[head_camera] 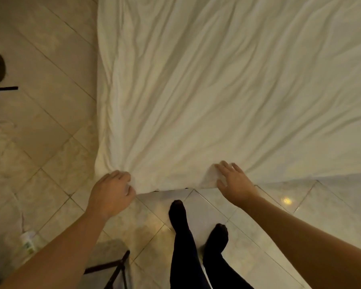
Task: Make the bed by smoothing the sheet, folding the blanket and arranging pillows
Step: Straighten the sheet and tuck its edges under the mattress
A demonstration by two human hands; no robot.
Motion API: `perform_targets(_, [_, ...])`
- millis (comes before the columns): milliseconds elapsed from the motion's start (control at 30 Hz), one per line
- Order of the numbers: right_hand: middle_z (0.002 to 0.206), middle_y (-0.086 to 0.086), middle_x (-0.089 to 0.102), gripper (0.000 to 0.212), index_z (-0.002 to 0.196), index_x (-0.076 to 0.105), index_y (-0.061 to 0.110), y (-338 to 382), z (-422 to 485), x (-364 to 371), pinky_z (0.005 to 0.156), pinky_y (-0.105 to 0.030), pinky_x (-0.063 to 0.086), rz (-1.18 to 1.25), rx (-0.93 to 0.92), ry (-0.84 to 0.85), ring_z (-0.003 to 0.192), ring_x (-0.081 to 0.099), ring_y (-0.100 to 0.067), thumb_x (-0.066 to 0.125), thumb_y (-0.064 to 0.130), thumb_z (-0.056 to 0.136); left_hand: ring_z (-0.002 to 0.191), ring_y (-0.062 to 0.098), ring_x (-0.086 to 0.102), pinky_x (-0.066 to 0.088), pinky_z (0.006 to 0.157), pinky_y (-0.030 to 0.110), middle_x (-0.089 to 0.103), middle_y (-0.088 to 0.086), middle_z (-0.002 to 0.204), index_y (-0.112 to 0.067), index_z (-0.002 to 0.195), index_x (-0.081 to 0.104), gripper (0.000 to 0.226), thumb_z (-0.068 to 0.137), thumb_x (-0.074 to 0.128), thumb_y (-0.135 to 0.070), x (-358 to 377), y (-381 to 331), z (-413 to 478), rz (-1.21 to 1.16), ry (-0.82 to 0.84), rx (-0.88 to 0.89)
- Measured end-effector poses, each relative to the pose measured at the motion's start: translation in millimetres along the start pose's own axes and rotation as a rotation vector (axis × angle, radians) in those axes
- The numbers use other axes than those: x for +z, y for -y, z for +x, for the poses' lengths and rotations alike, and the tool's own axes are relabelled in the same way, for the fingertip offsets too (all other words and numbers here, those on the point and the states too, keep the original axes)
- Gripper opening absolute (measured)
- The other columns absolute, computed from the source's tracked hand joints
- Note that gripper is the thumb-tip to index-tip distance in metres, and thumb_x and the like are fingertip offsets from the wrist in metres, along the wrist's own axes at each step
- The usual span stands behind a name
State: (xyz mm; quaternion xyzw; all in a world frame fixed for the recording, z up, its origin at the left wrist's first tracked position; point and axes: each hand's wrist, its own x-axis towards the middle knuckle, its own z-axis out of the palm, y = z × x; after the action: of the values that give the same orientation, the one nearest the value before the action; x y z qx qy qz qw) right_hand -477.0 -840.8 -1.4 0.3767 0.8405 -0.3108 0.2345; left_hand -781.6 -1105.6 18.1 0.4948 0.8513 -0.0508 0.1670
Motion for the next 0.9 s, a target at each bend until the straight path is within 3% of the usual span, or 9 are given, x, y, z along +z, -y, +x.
perform_targets(67, [0.167, 0.003, 0.010, 0.062, 0.157, 0.013, 0.036, 10, 11, 3, 0.120, -0.052, 0.027, -0.025, -0.029, -0.054, 0.153, 0.011, -0.030, 0.035, 0.043, 0.099, 0.105, 0.026, 0.065, 0.054, 0.084, 0.037, 0.069, 0.005, 0.119, -0.016, 0.122, 0.066, 0.036, 0.093, 0.050, -0.031, 4, -6, 13, -0.040, -0.101, 0.030])
perform_targets(167, [0.167, 0.001, 0.004, 0.063, 0.156, 0.007, 0.039, 25, 30, 7, 0.120, -0.055, 0.025, -0.001, -0.009, -0.041, 0.153, 0.006, -0.034, 0.038, 0.039, 0.102, 0.151, 0.031, 0.029, 0.033, 0.120, 0.045, 0.027, 0.002, 0.167, -0.031, 0.159, 0.028, 0.053, 0.107, 0.039, -0.037, 20, 1, 33, -0.110, 0.072, -0.039])
perform_targets(233, [0.164, -0.003, 0.009, 0.061, 0.156, 0.011, 0.035, 34, 44, 10, 0.118, -0.051, 0.030, -0.035, 0.011, 0.020, 0.148, 0.014, -0.041, 0.040, 0.035, 0.102, 0.157, 0.029, 0.010, 0.021, 0.125, 0.046, 0.004, -0.004, 0.171, -0.040, 0.161, 0.002, 0.063, 0.107, 0.035, -0.043, 33, 8, 44, -0.129, 0.222, -0.067])
perform_targets(333, [0.162, -0.007, 0.009, 0.064, 0.156, 0.012, 0.028, 37, 59, 15, 0.115, -0.049, 0.032, -0.089, 0.057, 0.138, 0.142, 0.017, -0.046, 0.043, 0.030, 0.100, 0.158, 0.029, -0.002, 0.014, 0.127, 0.048, -0.009, -0.007, 0.171, -0.043, 0.159, -0.010, 0.070, 0.107, 0.036, -0.042, 43, 16, 53, -0.128, 0.324, -0.044])
perform_targets(467, [0.156, -0.008, 0.025, 0.063, 0.155, 0.021, 0.027, 46, 55, 2, 0.108, -0.046, 0.040, -0.053, 0.087, 0.171, 0.132, 0.037, -0.038, 0.045, 0.026, 0.097, 0.157, 0.028, 0.001, 0.015, 0.126, 0.046, -0.005, -0.006, 0.171, -0.041, 0.161, -0.001, 0.066, 0.107, 0.036, -0.039, 25, 18, 57, -0.161, 0.385, -0.044])
perform_targets(567, [0.147, -0.007, 0.045, 0.054, 0.149, 0.040, 0.020, 60, 40, -23, 0.103, -0.040, 0.045, 0.018, 0.142, 0.180, 0.123, 0.053, -0.032, 0.049, 0.024, 0.096, 0.153, 0.023, 0.020, 0.028, 0.121, 0.041, 0.020, -0.002, 0.168, -0.035, 0.160, 0.022, 0.054, 0.107, 0.035, -0.038, -4, 18, 55, -0.278, 0.454, -0.096])
perform_targets(700, [0.144, -0.008, 0.054, 0.051, 0.148, 0.044, 0.017, 85, 18, -65, 0.106, -0.035, 0.040, 0.027, 0.216, 0.155, 0.131, 0.051, -0.027, 0.051, 0.031, 0.099, 0.107, 0.021, 0.066, 0.056, 0.088, 0.038, 0.069, -0.003, 0.125, -0.035, 0.129, 0.062, 0.034, 0.105, 0.039, -0.040, -60, 22, 45, -0.395, 0.386, -0.205])
perform_targets(767, [0.141, -0.010, 0.057, 0.051, 0.146, 0.045, 0.017, 102, 7, -88, 0.104, -0.035, 0.041, 0.028, 0.214, 0.118, 0.128, 0.053, -0.028, 0.052, 0.036, 0.099, 0.098, 0.020, 0.066, 0.057, 0.082, 0.038, 0.070, -0.003, 0.117, -0.033, 0.121, 0.064, 0.029, 0.104, 0.041, -0.040, -91, 21, 40, -0.368, 0.316, -0.210])
perform_targets(900, [0.139, -0.011, 0.055, 0.056, 0.145, 0.047, 0.018, 130, -15, -128, 0.102, -0.038, 0.044, 0.078, 0.190, 0.019, 0.123, 0.056, -0.030, 0.055, 0.044, 0.097, 0.129, 0.021, 0.052, 0.048, 0.103, 0.041, 0.048, -0.004, 0.150, -0.031, 0.146, 0.050, 0.043, 0.105, 0.040, -0.040, -145, 16, 27, -0.383, 0.264, -0.197])
